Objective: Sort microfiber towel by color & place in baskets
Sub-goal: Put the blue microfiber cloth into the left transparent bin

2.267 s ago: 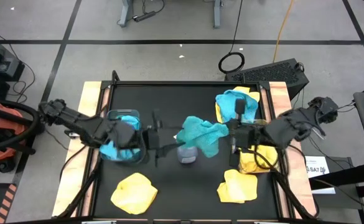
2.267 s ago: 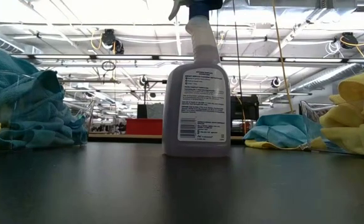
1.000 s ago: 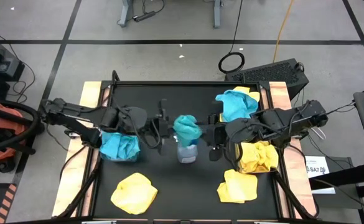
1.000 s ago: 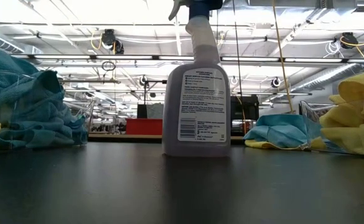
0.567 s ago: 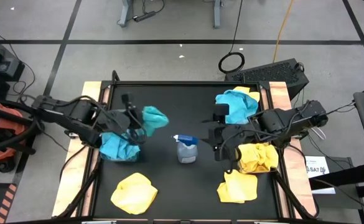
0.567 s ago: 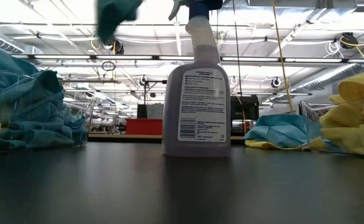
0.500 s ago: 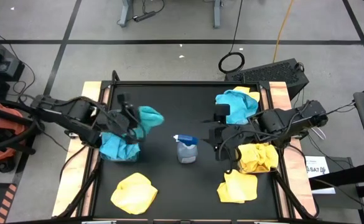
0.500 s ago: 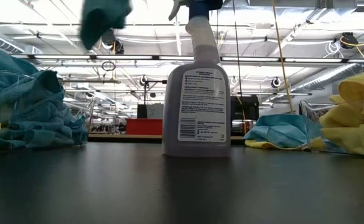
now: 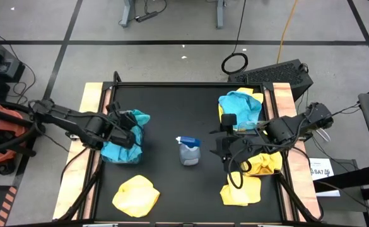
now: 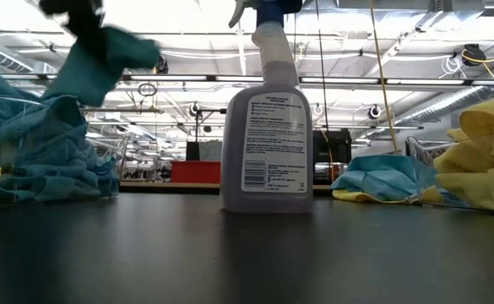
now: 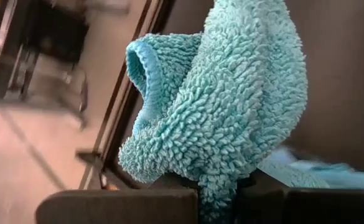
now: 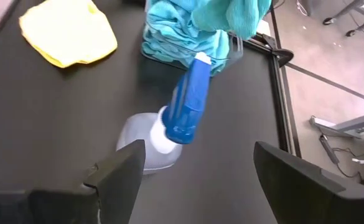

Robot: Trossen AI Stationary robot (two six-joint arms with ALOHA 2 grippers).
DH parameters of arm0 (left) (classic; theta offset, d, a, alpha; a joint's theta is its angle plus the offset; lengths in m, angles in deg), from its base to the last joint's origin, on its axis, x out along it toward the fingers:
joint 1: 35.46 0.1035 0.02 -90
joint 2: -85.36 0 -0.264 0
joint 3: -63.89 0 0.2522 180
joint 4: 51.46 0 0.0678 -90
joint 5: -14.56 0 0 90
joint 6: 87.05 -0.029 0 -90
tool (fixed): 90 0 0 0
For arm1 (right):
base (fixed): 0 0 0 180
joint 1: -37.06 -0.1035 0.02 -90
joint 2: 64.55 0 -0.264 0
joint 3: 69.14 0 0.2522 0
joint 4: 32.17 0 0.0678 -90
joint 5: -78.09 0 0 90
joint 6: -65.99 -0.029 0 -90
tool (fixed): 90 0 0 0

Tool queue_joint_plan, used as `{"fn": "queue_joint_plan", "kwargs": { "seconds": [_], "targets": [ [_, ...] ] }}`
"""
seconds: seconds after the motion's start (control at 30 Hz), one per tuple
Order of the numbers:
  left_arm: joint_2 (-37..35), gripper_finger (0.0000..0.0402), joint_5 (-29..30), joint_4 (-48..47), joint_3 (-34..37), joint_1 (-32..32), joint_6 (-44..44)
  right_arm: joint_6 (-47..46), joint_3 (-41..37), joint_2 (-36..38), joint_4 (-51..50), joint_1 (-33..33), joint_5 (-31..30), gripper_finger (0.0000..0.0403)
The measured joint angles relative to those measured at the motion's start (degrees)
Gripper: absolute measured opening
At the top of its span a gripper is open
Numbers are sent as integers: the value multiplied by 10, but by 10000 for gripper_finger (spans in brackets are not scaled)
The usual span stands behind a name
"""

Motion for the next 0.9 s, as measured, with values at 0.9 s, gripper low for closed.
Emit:
{"fn": "queue_joint_plan", "kwargs": {
  "seconds": [0.9],
  "targets": [
    [-41, 19, -203, 194, 319, 112, 115, -41, 0, 0, 13, -73, -44, 293]
  ]
}}
